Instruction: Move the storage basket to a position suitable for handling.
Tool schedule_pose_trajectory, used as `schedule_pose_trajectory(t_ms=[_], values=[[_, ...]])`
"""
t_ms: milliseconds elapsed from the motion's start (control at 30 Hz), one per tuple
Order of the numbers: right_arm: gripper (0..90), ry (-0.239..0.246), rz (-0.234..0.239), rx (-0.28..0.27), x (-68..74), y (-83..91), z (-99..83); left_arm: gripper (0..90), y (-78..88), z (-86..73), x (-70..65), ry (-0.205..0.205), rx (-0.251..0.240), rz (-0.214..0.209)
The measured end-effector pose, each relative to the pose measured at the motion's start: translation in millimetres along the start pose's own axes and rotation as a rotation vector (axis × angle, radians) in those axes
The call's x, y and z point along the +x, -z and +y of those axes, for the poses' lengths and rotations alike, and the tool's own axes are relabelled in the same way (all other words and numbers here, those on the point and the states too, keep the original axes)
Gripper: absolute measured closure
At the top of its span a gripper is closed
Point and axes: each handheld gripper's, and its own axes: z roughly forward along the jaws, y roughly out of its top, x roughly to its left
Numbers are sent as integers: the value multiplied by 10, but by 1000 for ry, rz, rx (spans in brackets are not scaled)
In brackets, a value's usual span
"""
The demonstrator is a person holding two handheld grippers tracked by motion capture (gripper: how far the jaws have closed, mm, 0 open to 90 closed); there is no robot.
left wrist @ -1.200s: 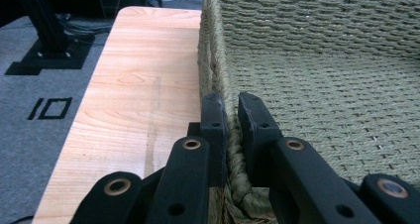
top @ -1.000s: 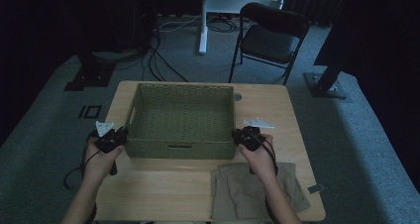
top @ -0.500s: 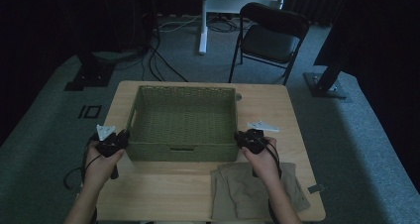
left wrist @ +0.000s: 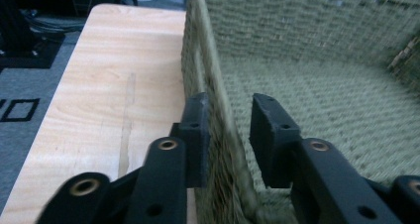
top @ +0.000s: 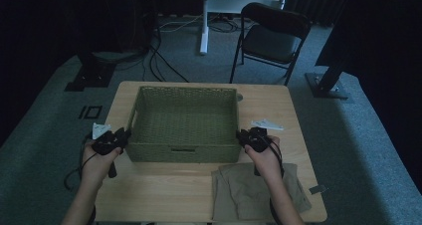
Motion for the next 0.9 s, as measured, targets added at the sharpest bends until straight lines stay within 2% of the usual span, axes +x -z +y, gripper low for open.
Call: schedule_pose_trajectory(t_ms=[133, 167, 233, 367, 400, 467, 567, 633, 733, 833, 900], values=[[589, -5, 1, -46, 16, -25, 121, 538, -42, 101, 31, 10, -5, -10], [565, -4, 0, -55, 25, -34, 156, 533, -80, 174, 50, 30, -7, -19], [502, 14, -7, -68, 45, -66, 220, 466, -123, 236, 65, 37, -4, -32], [434, 31, -32, -72, 64, -179, 316, 439, -223, 336, 58, 24, 11, -24], [428, 34, -40, -72, 62, -216, 331, 429, -253, 353, 54, 28, 9, -21], [429, 28, -53, -69, 50, -293, 351, 406, -309, 381, 48, 7, 6, -6], [436, 20, -80, -52, 26, -403, 370, 405, -386, 398, 48, 17, 10, -5], [440, 20, -92, -42, 19, -467, 379, 356, -436, 389, 53, 9, 1, -6], [457, 19, -111, -40, 11, -550, 380, 355, -481, 377, 57, 18, 3, -14], [472, 20, -129, -35, 9, -623, 363, 356, -564, 330, 60, -10, 24, -3], [480, 23, -143, -21, 12, -679, 335, 385, -610, 305, 71, -5, 33, 9]])
